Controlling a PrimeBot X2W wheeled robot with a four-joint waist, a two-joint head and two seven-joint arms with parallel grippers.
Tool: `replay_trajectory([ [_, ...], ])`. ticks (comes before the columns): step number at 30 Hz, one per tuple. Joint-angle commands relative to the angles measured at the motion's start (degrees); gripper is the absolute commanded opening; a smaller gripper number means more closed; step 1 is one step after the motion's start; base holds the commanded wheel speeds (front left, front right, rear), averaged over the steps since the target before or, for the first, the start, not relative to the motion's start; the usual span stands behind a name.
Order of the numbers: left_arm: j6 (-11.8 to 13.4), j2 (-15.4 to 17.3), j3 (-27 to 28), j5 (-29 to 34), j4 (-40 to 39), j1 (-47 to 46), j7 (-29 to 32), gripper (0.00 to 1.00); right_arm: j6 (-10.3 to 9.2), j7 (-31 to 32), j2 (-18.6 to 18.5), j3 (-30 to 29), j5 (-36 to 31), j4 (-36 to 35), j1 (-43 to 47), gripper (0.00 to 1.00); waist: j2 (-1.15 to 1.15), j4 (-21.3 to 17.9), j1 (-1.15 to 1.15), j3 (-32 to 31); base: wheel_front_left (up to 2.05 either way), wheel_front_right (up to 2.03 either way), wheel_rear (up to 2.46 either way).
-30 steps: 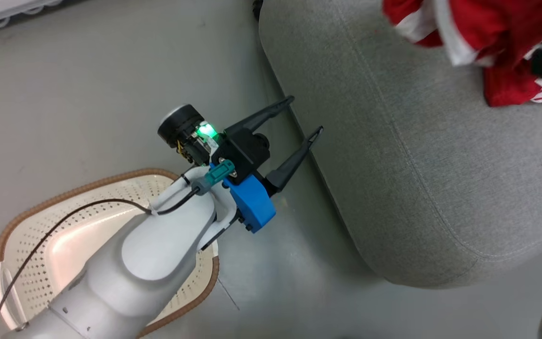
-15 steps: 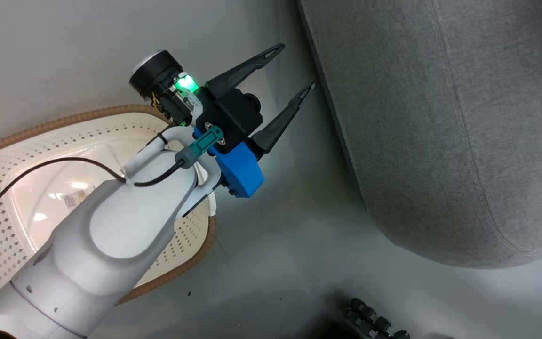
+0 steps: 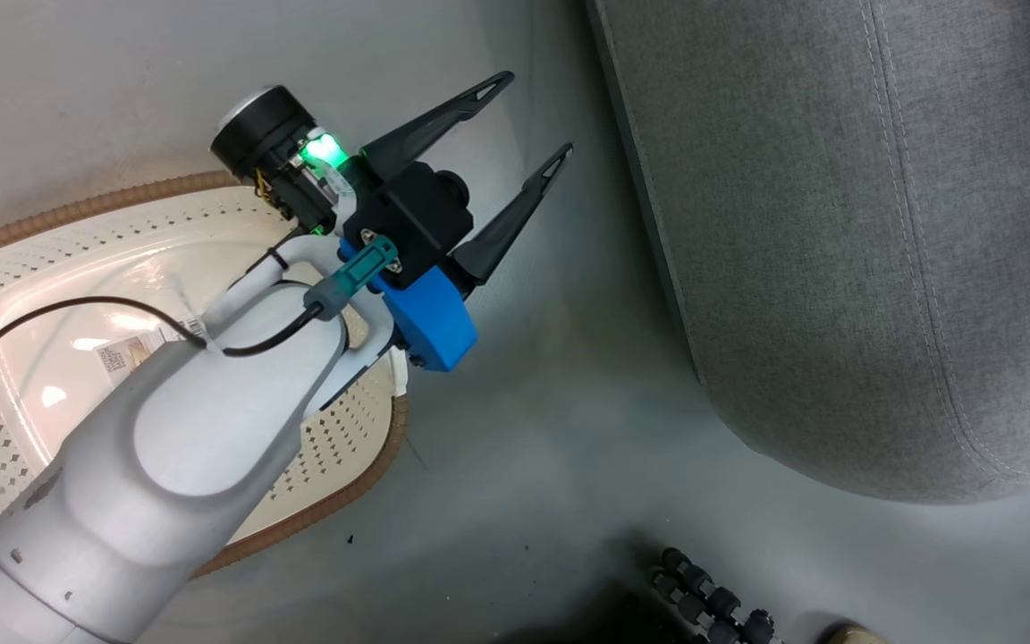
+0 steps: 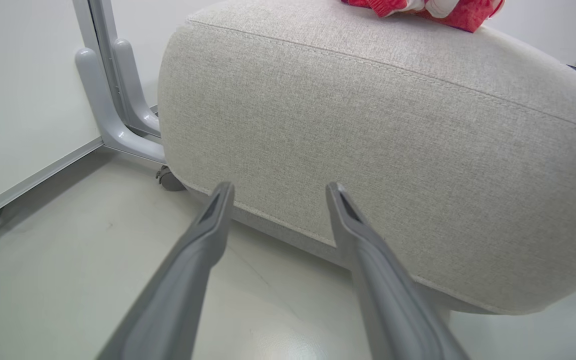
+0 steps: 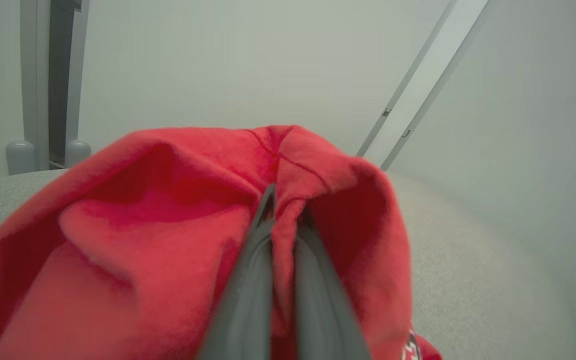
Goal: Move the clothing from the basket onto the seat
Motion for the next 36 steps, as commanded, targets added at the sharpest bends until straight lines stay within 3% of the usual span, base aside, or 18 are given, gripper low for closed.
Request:
replay_trajectory([
  [1, 0.15, 0.66, 0.02, -0.36, -0.44, 0.45, 0.15, 1.0, -0.06, 0.0, 0.58, -0.41, -0.12, -0.23, 1.11, 0.0, 0.0, -0.16, -0.01, -0.02, 0.0, 0.0, 0.0],
  [4, 0.31, 0.86, -0.08, -0.48, -0.62, 0.66, 0.17, 1.0, -0.06, 0.0, 0.85, -0.64, 0.03, -0.34, 1.87, 0.0, 0.0, -0.28, -0.01, -0.34, 0.0, 0.0, 0.0],
  [5, 0.35, 0.92, -0.13, -0.53, -0.55, 0.83, 0.16, 1.0, -0.06, 0.0, 0.96, -0.79, 0.12, -0.53, 2.19, 0.33, 0.0, -0.33, -0.01, -0.65, 0.0, 0.0, 0.0],
  [6, 0.38, 0.94, -0.18, -0.64, -0.51, 0.93, 0.14, 1.0, -0.06, 0.0, 1.11, -0.82, 0.19, -0.77, 2.6, 0.98, 0.0, -0.38, -0.01, -0.99, 0.0, 0.0, 0.0],
  [15, 0.89, -0.29, -0.43, -2.05, 1.25, 3.01, -2.54, 1.0, -0.06, 0.0, 2.41, 1.39, 1.06, -4.74, 10.08, 1.0, 0.0, -0.1, -0.01, -7.07, 0.0, 0.0, 0.0],
  [23, 1.96, -3.41, 0.6, -5.22, 5.53, 8.34, -6.42, 1.0, -0.06, 0.0, 1.41, 6.17, 1.81, -7.6, 18.63, 1.0, 0.0, 1.6, -0.01, -18.22, 0.0, 0.0, 0.0],
  [30, 3.7, -5.17, 4.95, -7.89, 7.43, 12.88, -7.63, 1.0, -0.06, 0.01, 0.15, 11.42, 3.92, -9.64, 22.66, 1.0, 0.0, 4.66, -0.01, -26.2, 0.0, 0.0, 0.0],
  [36, 5.05, -5.62, 12.33, -8.01, 5.24, 17.96, -7.58, 1.0, -0.06, 0.01, 1.24, 16.99, 4.75, -10.38, 24.93, 1.0, 0.0, 8.48, -0.01, -31.39, 0.0, 0.0, 0.0],
])
